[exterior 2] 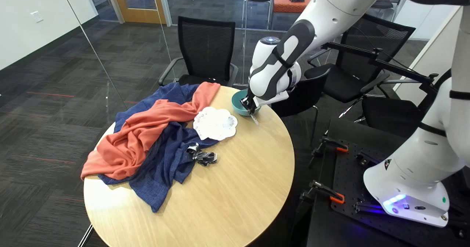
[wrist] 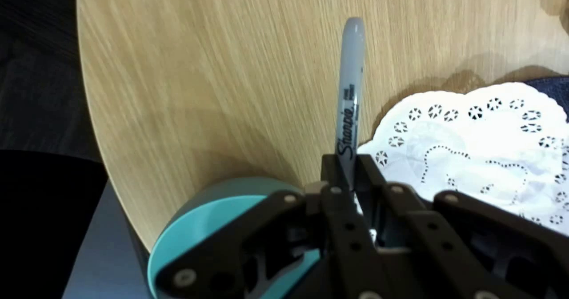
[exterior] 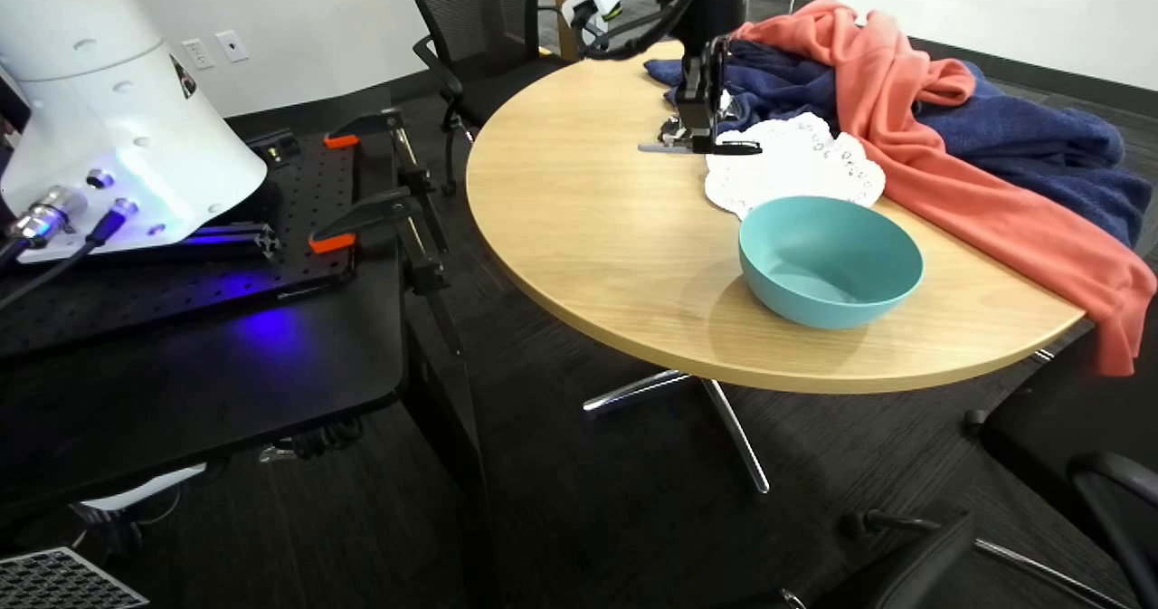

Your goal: Put the pen in the bowl

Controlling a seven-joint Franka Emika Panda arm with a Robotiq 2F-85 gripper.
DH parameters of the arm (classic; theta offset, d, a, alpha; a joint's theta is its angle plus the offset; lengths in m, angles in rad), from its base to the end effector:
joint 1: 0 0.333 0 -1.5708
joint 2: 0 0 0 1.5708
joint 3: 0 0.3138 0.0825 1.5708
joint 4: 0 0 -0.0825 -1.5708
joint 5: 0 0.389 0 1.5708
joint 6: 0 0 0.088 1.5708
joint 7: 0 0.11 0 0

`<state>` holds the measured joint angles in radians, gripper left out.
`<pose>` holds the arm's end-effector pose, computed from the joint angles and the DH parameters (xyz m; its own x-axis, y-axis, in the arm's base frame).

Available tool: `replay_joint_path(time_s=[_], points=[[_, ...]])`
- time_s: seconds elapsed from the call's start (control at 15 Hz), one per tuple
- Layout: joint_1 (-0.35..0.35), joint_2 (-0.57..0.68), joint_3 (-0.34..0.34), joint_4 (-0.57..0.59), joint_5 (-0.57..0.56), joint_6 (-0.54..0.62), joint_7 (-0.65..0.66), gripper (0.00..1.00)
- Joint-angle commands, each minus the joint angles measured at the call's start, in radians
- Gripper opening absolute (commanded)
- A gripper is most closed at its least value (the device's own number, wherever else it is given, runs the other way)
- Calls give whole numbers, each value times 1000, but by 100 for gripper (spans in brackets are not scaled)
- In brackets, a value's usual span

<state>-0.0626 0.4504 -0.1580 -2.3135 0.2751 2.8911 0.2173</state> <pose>0.5143 -0.1357 0.1538 0.7691 -0.6267 0.1251 -0.6242 -0.7787 -0.0637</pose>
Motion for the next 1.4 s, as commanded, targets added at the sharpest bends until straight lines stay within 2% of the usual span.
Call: replay_joint_path(time_s=[0.0, 0.4, 0.93, 1.33], points=[[-50, -87, 9, -36, -4, 16, -10, 3], [-106, -38, 1, 74, -4, -9, -1, 3], [-167, 139, 11, 268, -2, -23, -6, 3], [-195, 236, 33, 351, 4, -33, -15, 3]])
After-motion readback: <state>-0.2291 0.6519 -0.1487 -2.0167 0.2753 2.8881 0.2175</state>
